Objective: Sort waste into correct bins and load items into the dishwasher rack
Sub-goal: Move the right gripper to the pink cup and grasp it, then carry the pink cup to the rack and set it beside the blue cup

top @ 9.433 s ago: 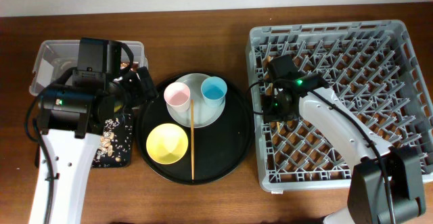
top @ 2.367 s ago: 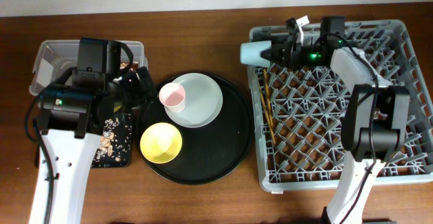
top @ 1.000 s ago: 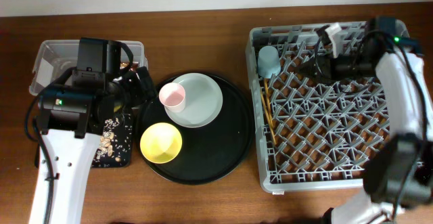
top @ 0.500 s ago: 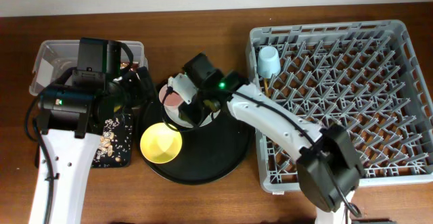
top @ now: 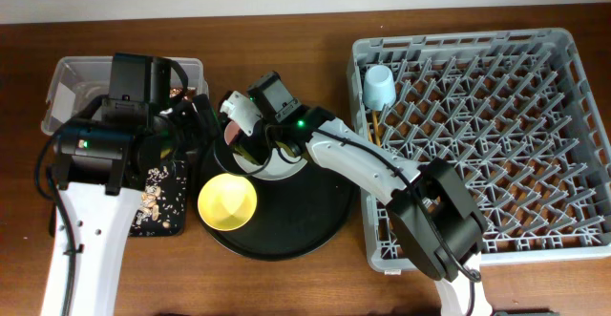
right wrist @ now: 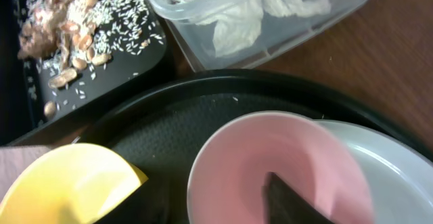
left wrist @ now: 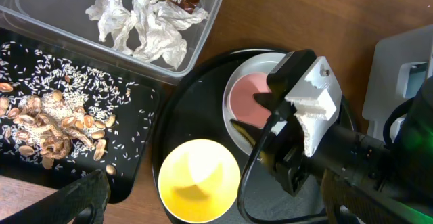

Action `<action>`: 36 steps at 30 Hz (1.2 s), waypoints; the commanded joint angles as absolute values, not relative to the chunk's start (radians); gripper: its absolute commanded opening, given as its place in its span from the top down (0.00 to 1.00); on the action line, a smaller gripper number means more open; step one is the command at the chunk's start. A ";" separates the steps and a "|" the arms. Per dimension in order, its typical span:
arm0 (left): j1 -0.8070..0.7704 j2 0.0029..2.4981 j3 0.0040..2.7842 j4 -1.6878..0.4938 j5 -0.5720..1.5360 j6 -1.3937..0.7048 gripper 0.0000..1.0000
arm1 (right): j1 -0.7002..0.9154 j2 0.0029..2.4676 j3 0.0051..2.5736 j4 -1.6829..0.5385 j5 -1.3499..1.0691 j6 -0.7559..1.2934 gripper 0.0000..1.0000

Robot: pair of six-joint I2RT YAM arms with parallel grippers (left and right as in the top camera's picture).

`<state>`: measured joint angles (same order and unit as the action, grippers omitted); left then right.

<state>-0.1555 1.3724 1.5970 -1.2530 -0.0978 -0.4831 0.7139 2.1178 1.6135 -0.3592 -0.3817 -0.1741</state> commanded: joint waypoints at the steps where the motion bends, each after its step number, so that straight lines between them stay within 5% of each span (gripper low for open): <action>1: -0.152 1.364 1.609 -1.252 -0.102 -0.478 0.01 | 0.723 2.118 1.620 -0.393 -0.381 -0.186 0.59; 6: -0.152 1.364 1.609 -1.252 -0.102 -0.478 0.01 | 0.722 2.118 1.620 -0.488 -0.380 -0.186 0.62; 15: -0.152 1.364 1.609 -1.252 -0.102 -0.478 0.01 | 0.667 1.992 1.621 -0.543 -0.347 -0.174 0.96; 17: -0.152 1.364 1.609 -1.252 -0.102 -0.478 0.01 | 0.609 1.900 1.621 -0.640 -0.398 -0.144 0.96; 20: -0.152 1.364 1.609 -1.252 -0.102 -0.477 0.01 | 0.356 1.740 1.621 -0.803 -0.802 -0.141 0.96; 23: -0.152 1.364 1.609 -1.252 -0.102 -0.478 0.01 | 0.081 1.787 1.619 -1.029 -0.927 -0.194 0.96; 26: -0.152 1.364 1.609 -1.252 -0.102 -0.477 0.01 | -0.022 1.907 1.619 -1.093 -1.149 -0.289 0.96; 33: -0.152 1.364 1.609 -1.251 -0.102 -0.477 0.01 | -0.109 1.989 1.443 -1.078 -1.156 -0.363 0.96; 36: -0.152 1.364 1.609 -1.252 -0.102 -0.478 0.01 | -0.191 1.989 1.360 -1.079 -1.050 -0.385 0.83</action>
<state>-0.1555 1.3724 1.5970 -1.2530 -0.0978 -0.4831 -0.1574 1.9755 1.4239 -1.0775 -1.2442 -0.3470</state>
